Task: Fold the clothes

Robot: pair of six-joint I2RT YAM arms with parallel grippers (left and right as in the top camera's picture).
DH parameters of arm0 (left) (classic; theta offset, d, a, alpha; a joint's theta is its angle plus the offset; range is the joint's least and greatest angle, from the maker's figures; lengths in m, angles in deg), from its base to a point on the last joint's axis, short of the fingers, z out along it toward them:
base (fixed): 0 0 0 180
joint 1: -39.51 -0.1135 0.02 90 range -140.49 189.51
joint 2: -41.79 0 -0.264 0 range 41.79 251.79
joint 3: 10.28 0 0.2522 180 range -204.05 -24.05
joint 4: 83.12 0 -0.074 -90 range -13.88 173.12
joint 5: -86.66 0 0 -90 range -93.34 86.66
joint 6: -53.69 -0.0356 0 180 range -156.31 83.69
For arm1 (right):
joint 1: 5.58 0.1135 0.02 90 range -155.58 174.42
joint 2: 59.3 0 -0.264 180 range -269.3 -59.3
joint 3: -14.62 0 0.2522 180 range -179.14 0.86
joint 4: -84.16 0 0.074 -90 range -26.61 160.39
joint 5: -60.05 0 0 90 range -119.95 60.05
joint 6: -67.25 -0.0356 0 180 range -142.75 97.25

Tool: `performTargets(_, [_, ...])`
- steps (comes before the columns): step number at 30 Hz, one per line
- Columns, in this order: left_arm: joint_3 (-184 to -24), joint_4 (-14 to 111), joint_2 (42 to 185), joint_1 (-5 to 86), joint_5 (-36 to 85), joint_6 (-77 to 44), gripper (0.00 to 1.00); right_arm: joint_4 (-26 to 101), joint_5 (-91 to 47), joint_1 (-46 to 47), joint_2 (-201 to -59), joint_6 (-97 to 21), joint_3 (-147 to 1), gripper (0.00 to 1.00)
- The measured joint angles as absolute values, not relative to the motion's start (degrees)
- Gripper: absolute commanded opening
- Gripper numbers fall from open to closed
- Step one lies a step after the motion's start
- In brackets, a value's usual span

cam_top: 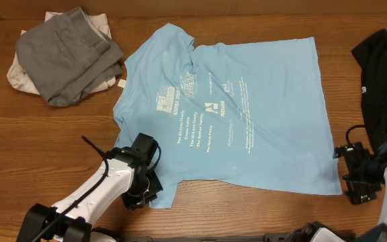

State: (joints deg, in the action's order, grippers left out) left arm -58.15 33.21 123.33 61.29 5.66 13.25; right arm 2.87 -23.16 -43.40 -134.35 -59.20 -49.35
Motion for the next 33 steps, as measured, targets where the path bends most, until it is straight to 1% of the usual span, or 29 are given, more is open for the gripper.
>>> performTargets(5, [-58.2, 33.2, 123.3, 61.3, 5.7, 13.3, 0.11, 4.5, -23.6, -48.3, -135.3, -58.8, -49.2, 1.0])
performTargets(10, [-58.2, 33.3, 123.3, 61.3, 5.7, 13.3, 0.11, 9.4, -24.1, -49.7, -135.3, -58.7, -46.2, 1.0])
performTargets(16, [-58.2, 33.3, 123.3, 61.3, 5.7, 13.3, 0.11, 15.1, -24.3, -49.7, -135.4, -59.3, -39.4, 0.89])
performTargets(27, [-58.2, 33.3, 123.3, 61.3, 5.7, 13.3, 0.14, 19.7, -24.9, -49.7, -135.4, -60.1, -35.0, 0.85])
performTargets(30, [-58.2, 33.3, 123.3, 61.3, 5.7, 13.3, 0.13, 21.1, -25.7, -49.8, -135.4, -60.1, -33.8, 0.83])
performTargets(33, [-58.2, 33.3, 123.3, 61.3, 5.7, 13.3, 0.14, 21.4, -25.9, -49.7, -135.6, -60.2, -32.8, 0.77])
